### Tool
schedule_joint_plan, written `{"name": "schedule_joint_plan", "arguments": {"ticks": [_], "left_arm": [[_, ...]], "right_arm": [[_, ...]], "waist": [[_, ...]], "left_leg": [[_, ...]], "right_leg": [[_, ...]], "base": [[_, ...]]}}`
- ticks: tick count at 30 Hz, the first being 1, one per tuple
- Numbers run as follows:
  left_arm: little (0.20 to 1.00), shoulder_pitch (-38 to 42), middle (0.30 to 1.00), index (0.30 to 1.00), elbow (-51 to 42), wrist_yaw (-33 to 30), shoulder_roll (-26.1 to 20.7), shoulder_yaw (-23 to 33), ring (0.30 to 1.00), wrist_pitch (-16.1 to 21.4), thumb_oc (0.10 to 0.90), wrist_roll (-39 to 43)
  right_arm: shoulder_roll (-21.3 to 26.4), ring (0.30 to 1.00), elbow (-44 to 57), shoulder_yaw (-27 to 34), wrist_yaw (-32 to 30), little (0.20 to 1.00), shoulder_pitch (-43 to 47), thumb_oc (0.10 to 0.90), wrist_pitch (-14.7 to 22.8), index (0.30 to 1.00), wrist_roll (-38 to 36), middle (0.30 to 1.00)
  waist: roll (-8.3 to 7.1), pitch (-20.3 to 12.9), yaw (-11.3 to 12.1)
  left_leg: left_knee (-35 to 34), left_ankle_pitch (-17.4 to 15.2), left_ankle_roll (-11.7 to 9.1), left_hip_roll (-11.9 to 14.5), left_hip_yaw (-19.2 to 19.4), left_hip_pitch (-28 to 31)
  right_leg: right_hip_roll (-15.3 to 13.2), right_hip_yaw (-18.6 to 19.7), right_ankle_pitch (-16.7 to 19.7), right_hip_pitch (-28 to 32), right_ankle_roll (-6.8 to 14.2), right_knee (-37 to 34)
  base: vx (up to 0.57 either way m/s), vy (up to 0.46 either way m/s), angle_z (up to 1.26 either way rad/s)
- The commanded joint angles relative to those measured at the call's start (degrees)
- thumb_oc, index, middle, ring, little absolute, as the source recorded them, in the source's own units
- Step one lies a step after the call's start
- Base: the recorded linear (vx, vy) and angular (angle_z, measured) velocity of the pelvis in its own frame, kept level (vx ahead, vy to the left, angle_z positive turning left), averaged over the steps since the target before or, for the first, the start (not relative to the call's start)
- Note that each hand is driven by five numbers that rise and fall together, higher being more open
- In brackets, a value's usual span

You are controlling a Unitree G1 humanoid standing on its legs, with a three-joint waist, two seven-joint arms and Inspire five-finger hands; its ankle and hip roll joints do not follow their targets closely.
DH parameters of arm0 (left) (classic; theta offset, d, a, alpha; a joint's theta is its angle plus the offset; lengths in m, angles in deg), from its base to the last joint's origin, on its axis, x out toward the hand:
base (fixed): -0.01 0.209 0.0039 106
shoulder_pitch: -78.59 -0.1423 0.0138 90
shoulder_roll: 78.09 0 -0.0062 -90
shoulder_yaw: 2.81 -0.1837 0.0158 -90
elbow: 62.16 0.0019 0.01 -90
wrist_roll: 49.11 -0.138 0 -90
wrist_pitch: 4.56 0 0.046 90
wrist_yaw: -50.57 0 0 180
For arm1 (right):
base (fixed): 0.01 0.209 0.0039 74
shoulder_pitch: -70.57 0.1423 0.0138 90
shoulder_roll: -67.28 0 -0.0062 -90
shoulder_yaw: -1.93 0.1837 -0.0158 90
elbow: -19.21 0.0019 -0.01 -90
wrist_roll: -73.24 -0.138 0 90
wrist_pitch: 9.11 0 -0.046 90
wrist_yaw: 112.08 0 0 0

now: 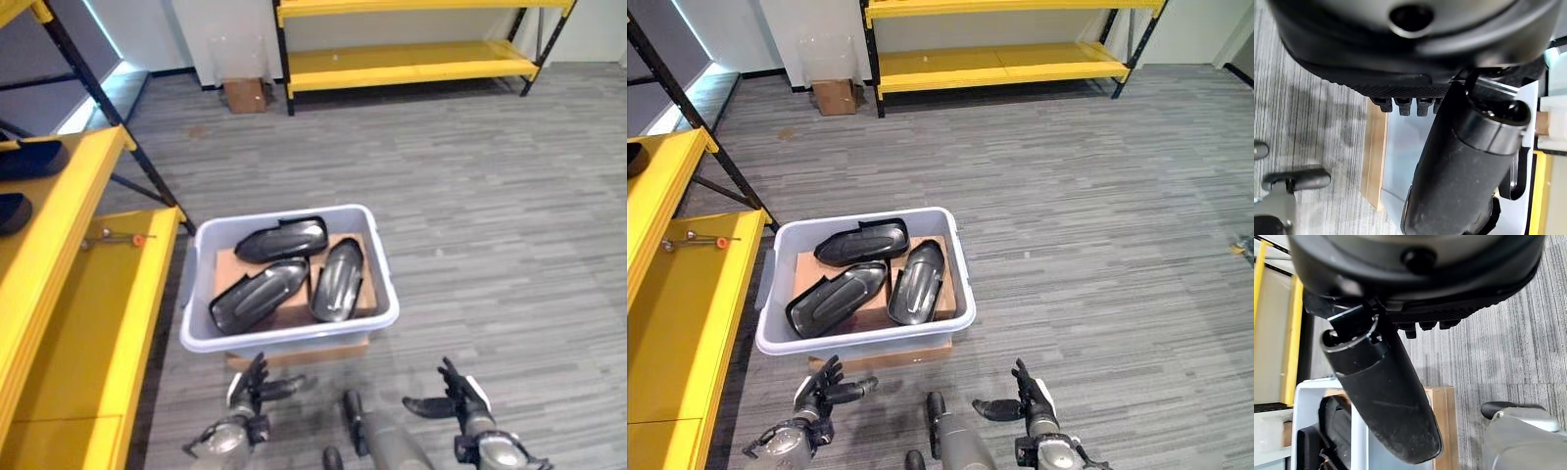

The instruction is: Move parts from the plastic box to the shelf.

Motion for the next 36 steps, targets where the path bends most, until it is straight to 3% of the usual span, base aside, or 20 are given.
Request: {"name": "schedule_joint_plan", "arguments": {"ticks": [1,10,13,14,16,18,20,22,24,27,36], "left_arm": [[1.000,3.0,1.000,1.000,-3.9,1.3,-1.1,1.3,1.000,4.3,0.900,0.2],[1.000,3.4,1.000,1.000,-3.6,1.2,-0.8,0.2,1.000,3.7,0.900,0.3],[1.000,4.0,1.000,1.000,-3.6,1.1,-0.5,-0.2,1.000,4.0,0.900,0.4],[1.000,4.4,1.000,1.000,-3.6,1.2,-0.5,-0.5,1.000,4.1,0.900,0.4],[1.000,4.4,1.000,1.000,-3.5,1.2,-0.5,-0.5,1.000,4.2,0.900,0.6],[1.000,4.2,1.000,1.000,-3.6,1.2,-0.4,-0.3,1.000,3.9,0.900,0.7],[1.000,3.9,1.000,1.000,-3.3,0.8,-0.5,-0.4,1.000,3.7,0.900,0.4],[1.000,3.7,1.000,1.000,-3.2,0.4,-0.4,-0.4,1.000,3.7,0.900,0.3],[1.000,3.8,1.000,1.000,-3.0,0.0,-0.2,-0.4,1.000,3.8,0.900,-0.1],[1.000,3.8,1.000,1.000,-2.7,0.5,0.0,-0.4,1.000,4.1,0.900,0.0],[1.000,4.0,1.000,1.000,-3.5,1.0,-1.6,-0.5,1.000,4.4,0.900,-0.7]], "right_arm": [[2.6,1.000,2.6,1.8,-0.6,1.000,4.3,0.900,4.6,1.000,-0.6,1.000],[3.2,1.000,2.9,2.0,-0.6,1.000,3.7,0.900,4.7,1.000,-0.3,1.000],[3.4,1.000,2.6,2.4,-0.8,1.000,3.3,0.900,4.9,1.000,-0.9,1.000],[3.5,1.000,2.2,2.5,-0.9,1.000,3.4,0.900,4.9,1.000,-1.1,1.000],[4.0,1.000,2.8,2.6,-0.9,1.000,3.5,0.900,4.8,1.000,-1.1,1.000],[3.9,1.000,2.6,2.8,-1.2,1.000,3.3,0.900,4.8,1.000,-0.9,1.000],[3.9,1.000,2.6,2.9,-2.0,1.000,3.3,0.900,5.0,1.000,-0.8,1.000],[4.0,1.000,2.3,3.2,-2.5,1.000,3.3,0.900,5.3,1.000,-0.5,1.000],[4.2,1.000,2.0,3.7,-3.0,1.000,3.2,0.900,5.4,1.000,-0.4,1.000],[3.8,1.000,1.4,3.6,-2.4,1.000,3.2,0.900,4.9,1.000,-0.4,1.000],[2.2,1.000,1.7,3.7,-1.7,1.000,3.9,0.900,4.1,1.000,-1.5,1.000]], "waist": [[-0.92,-3.3,-0.5],[-0.92,-4.5,-0.8],[-1.48,-3.5,-1.6],[-2.12,-2.6,-1.6],[-2.77,-1.6,-0.6],[-3.39,-1.4,-0.5],[-3.85,-1.8,-0.1],[-2.84,-1.9,-0.2],[-2.08,-1.7,-0.5],[-0.67,-2.7,-0.8],[0.09,-4.1,-0.1]], "left_leg": [[5.0,-0.3,-2.8,4.3,2.5,-2.1],[2.6,1.4,-4.8,6.2,0.8,0.2],[12.0,4.3,-6.9,7.2,1.1,-4.2],[18.7,6.2,-7.9,7.1,1.0,-7.6],[23.8,7.6,-8.2,5.8,-0.4,-10.5],[22.8,6.8,-7.1,8.0,1.6,-12.2],[12.7,6.7,-6.7,12.1,0.3,-12.2],[2.7,12.7,-8.5,16.3,-0.7,-11.4],[-1.3,15.9,-9.9,18.5,0.1,-10.7],[-3.7,14.3,-10.1,18.2,0.9,-8.0],[-2.0,10.0,-8.5,14.1,4.1,-7.0]], "right_leg": [[-0.2,2.9,-4.1,11.0,5.7,-7.5],[0.8,2.5,-6.2,13.8,4.0,-7.4],[0.6,2.5,-6.9,14.2,2.8,-7.0],[0.3,2.4,-6.9,14.7,2.3,-7.0],[0.2,2.5,-7.0,15.4,1.9,-7.0],[-0.7,2.4,-6.9,16.0,2.0,-7.1],[-1.5,2.6,-7.8,16.7,2.6,-7.1],[-1.0,3.0,-9.2,16.8,2.9,-6.3],[-1.2,3.4,-10.0,17.6,3.1,-5.9],[-1.8,4.2,-10.1,18.8,3.9,-6.7],[-8.0,4.9,-7.7,21.3,7.5,-11.5]], "base": [[0.06,-0.067,0.26],[0.07,-0.115,0.15],[-0.04,-0.116,0.16],[-0.07,-0.119,0.30],[-0.02,-0.091,0.14],[0.04,-0.020,-0.06],[0.13,0.063,-0.01],[0.14,0.118,0.01],[0.11,0.136,-0.03],[0.14,0.169,-0.18],[0.12,0.174,-0.23]]}}
